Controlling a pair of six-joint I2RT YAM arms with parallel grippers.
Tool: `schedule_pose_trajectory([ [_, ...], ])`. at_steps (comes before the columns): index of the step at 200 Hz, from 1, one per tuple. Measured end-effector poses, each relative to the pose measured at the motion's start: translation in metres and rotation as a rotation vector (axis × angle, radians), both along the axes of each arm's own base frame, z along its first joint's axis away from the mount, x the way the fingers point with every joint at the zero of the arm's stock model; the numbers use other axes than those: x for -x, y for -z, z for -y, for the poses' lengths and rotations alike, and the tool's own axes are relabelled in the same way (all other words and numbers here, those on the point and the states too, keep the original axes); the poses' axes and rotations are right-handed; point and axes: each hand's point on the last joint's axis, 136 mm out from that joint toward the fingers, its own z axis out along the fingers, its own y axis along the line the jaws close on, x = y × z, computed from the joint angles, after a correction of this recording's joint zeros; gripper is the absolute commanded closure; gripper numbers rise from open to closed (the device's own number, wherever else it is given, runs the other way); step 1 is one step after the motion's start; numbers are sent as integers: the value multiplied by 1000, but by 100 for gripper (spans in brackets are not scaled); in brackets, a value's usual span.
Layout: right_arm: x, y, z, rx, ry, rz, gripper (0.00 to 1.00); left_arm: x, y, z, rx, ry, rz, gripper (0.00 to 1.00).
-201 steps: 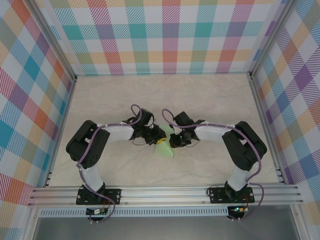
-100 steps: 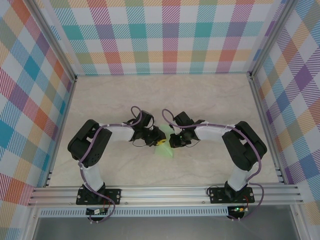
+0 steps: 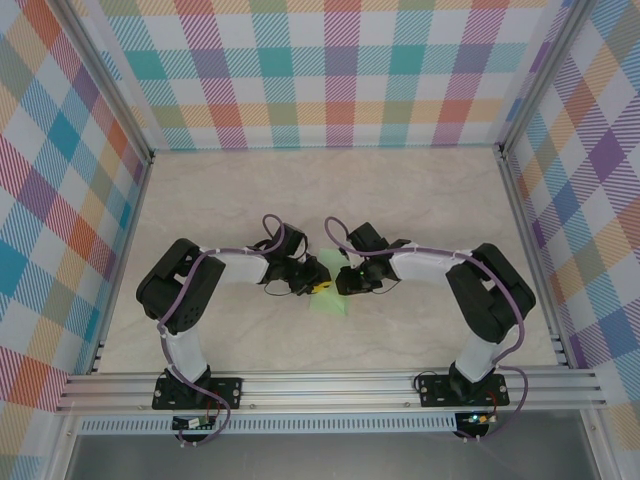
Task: Fold a paper plane with a square sheet of paper (pick it up from the middle)
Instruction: Fold the triangle a second time at the center of the table.
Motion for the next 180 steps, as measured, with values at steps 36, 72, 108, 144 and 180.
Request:
schedule_pose_trajectory([
  [36, 1, -41, 5, -64, 60, 62, 63, 0, 0, 0, 0, 3, 2, 82],
  [72, 16, -63, -9, -209, 79, 6, 85, 0, 0, 0, -1, 3, 2, 82],
  [108, 38, -41, -25, -230, 75, -142, 90, 0, 1, 0, -1, 8, 6, 82],
  [144, 46, -21, -28, -189, 91, -215, 90, 0, 1, 0, -1, 11, 9, 82],
  [180, 45, -14, -29, -175, 109, -239, 89, 1, 0, 0, 0, 15, 10, 82],
])
